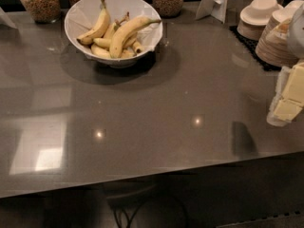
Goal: Pick banana from white bowl
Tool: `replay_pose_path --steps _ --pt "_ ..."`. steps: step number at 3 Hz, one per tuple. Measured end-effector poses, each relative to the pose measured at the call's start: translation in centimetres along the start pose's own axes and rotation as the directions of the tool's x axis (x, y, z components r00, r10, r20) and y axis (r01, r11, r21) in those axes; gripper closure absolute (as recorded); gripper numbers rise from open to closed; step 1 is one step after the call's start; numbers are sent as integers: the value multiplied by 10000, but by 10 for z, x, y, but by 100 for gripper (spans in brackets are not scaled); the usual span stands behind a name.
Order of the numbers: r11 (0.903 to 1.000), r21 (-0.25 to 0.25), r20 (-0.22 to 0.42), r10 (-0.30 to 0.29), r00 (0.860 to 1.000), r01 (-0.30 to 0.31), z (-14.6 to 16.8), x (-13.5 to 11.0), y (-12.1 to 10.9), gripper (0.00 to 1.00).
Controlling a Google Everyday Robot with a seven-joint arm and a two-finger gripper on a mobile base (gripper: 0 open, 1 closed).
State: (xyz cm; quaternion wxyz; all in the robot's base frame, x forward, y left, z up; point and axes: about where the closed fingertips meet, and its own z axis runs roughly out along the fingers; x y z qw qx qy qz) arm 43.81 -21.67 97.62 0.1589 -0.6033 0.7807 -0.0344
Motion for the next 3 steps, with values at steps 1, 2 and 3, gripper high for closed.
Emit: replay_pose_path --steps 1,2,3 --pt "10000 2 4 -2 10000 2 0 0 0 0" --pt "9973 555 936 -533 9942 483 4 -14 -14 0" --pt "9786 1608 2661 -1682 9492 1283 3 -44 -37 0"
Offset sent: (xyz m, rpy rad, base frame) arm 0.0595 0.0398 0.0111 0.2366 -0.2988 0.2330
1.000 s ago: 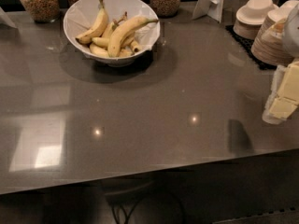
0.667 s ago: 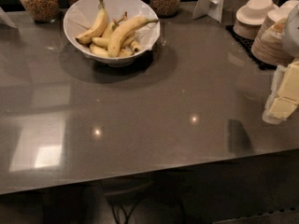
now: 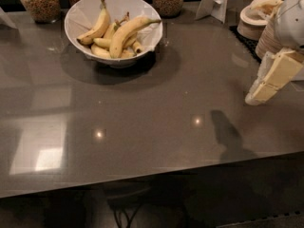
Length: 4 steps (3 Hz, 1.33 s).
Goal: Pick banana from white bowl
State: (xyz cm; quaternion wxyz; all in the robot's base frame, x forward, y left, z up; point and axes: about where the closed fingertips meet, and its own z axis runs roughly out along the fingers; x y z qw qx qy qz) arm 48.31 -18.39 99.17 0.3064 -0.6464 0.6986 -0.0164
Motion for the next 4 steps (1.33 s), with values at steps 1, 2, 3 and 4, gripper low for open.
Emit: replay_pose_path --steps 1,2,3,4 --pt "10000 3 1 -3 10000 3 0 0 0 0" --pt "9996 204 61 -212 9998 211 0 -4 -2 0" --pt "9928 686 495 -1015 9936 980 16 -19 -20 0" --pt "9745 1245 1052 -1999 9741 1865 40 -40 -48 0"
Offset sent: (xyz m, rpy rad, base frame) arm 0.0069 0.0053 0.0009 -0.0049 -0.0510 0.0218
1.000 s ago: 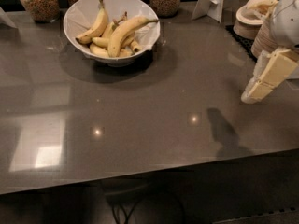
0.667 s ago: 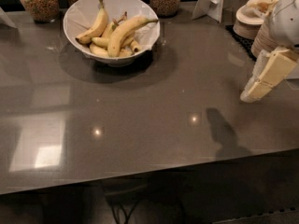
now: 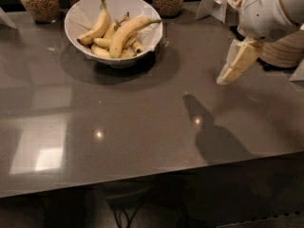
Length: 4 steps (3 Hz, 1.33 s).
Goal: Pick banana from white bowl
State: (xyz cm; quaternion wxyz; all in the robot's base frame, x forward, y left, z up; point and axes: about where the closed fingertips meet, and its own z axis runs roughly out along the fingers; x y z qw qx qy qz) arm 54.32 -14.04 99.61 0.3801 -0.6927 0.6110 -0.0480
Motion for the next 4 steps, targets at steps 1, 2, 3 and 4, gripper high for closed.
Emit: replay_pose_path --steps 1,2,3,4 --pt "9956 444 625 -849 9944 822 27 -13 -30 0" --pt "9884 765 966 -1380 9857 1309 47 -25 -56 0" --pt "9883 768 966 -1386 9856 1315 47 -25 -56 0" --pt "9810 941 983 -1787 9790 1696 51 -31 -60 0"
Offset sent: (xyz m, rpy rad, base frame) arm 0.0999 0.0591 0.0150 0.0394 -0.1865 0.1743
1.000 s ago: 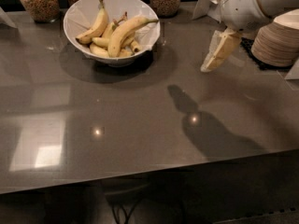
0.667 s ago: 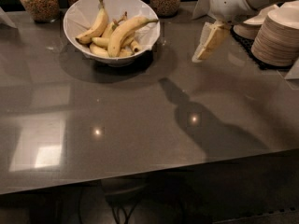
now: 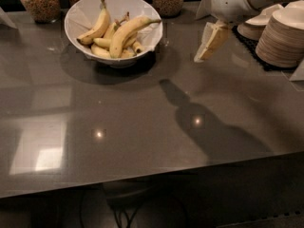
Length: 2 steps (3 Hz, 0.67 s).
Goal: Pick banana from white bowl
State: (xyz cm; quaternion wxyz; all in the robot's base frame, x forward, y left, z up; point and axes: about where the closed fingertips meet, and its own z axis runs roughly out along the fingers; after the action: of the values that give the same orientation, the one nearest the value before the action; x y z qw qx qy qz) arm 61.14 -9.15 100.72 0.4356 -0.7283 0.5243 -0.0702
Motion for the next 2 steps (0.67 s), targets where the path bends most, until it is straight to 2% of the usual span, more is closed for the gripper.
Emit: replay_pose_path --steps 1,2 --pt "9995 103 26 -310 9995 310 5 -3 -3 0" --pt "9886 -86 399 -1502 9879 1506 36 -5 -18 0"
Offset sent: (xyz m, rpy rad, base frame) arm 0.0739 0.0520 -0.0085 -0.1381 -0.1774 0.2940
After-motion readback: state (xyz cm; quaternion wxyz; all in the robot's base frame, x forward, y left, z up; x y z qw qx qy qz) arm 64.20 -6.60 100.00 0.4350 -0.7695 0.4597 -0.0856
